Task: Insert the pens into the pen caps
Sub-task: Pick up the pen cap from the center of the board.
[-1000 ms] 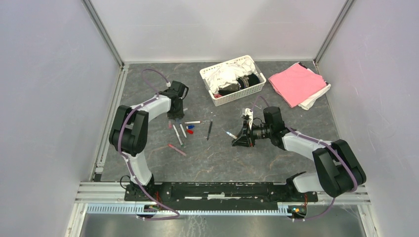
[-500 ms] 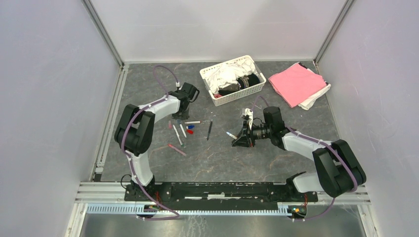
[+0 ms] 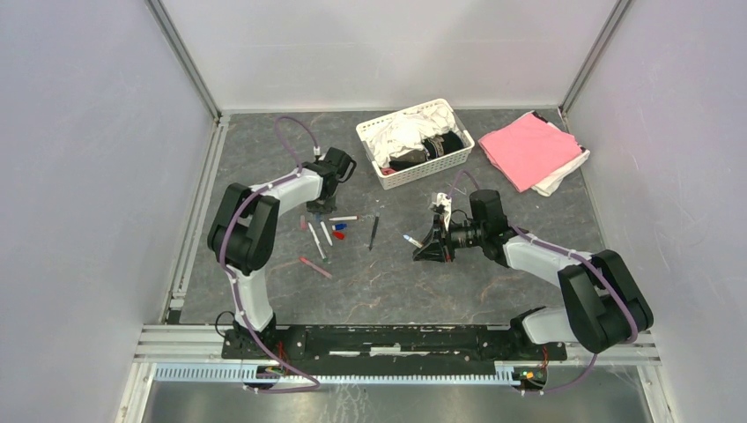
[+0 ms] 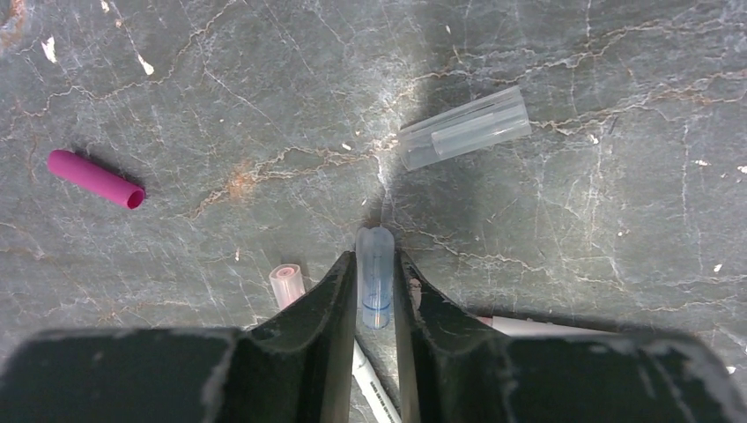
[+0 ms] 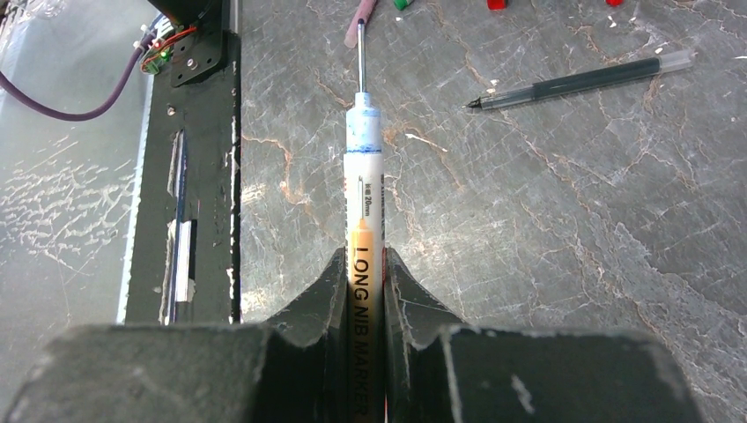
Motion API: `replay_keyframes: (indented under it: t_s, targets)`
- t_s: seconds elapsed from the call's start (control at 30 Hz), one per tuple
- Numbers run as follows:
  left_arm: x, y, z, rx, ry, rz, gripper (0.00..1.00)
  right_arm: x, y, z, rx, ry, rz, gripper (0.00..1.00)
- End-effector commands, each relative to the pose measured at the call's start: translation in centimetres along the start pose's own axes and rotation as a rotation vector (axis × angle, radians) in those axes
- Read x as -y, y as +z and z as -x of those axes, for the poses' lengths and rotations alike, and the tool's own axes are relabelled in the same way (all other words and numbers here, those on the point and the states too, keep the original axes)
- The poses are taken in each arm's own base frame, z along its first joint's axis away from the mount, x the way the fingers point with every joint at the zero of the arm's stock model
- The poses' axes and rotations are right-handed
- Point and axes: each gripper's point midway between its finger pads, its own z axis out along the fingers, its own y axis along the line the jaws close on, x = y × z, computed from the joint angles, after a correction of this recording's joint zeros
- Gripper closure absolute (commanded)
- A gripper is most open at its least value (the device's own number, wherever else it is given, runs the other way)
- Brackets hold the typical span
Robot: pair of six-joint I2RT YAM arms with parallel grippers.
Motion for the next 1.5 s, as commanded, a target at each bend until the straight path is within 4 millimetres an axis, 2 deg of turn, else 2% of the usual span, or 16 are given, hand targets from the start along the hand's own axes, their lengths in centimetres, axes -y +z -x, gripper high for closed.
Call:
replay_keyframes:
  t_s: [0.0, 0.23, 0.47, 0.63, 0.7, 0.8, 0.9, 1.1, 1.23, 1.33, 1.37, 1.47]
  targets:
    - [-0.2, 1.0, -0.9, -0.047, 0.013, -0.01, 0.73, -0.3, -0.1, 2.1, 0.034, -0.065, 0.02, 1.0]
    - [0.0, 1.8, -3.5, -0.121, -0.029, -0.066, 0.74, -0.4, -0.2, 2.3, 0.039, -0.07, 0.022, 1.0]
    - [0.0, 2.2, -4.6, -0.171, -0.054, -0.145, 0.79, -0.5, -0.3, 2.5, 0.044, -0.075, 0.025, 1.0]
    - [0.2, 2.2, -4.7, -0.167, -0.107, -0.216, 0.86, -0.5, -0.4, 2.6, 0.046, -0.077, 0.023, 1.0]
    - [0.1, 2.0, -4.4, -0.154, -0.12, -0.219, 0.93, -0.6, -0.4, 2.6, 0.046, -0.078, 0.025, 1.0]
    - [0.2, 1.3, -3.2, -0.104, -0.154, -0.241, 0.98, -0.5, -0.4, 2.5, 0.045, -0.083, 0.021, 1.0]
    - [0.6, -0.2, -1.0, 0.001, -0.212, -0.298, 0.98, -0.4, -0.4, 2.3, 0.043, -0.082, 0.017, 1.0]
    - [0.5, -4.5, 3.2, 0.225, -0.331, -0.408, 0.98, -0.6, -0.4, 2.4, 0.049, -0.086, 0.021, 1.0]
    - [0.7, -7.7, 4.5, 0.33, -0.396, -0.511, 0.98, -1.0, -0.4, 2.6, 0.061, -0.094, 0.034, 1.0]
    - [2.4, -10.9, 4.6, 0.385, -0.461, -0.702, 0.98, -1.4, -0.3, 2.7, 0.069, -0.099, 0.05, 1.0]
    - [2.9, -12.4, 5.1, 0.422, -0.481, -0.773, 0.98, -1.6, -0.2, 2.8, 0.072, -0.098, 0.055, 1.0]
    - [5.3, -17.0, 4.8, 0.517, -0.584, -1.065, 0.98, -2.1, -0.1, 3.1, 0.091, -0.093, 0.068, 1.0]
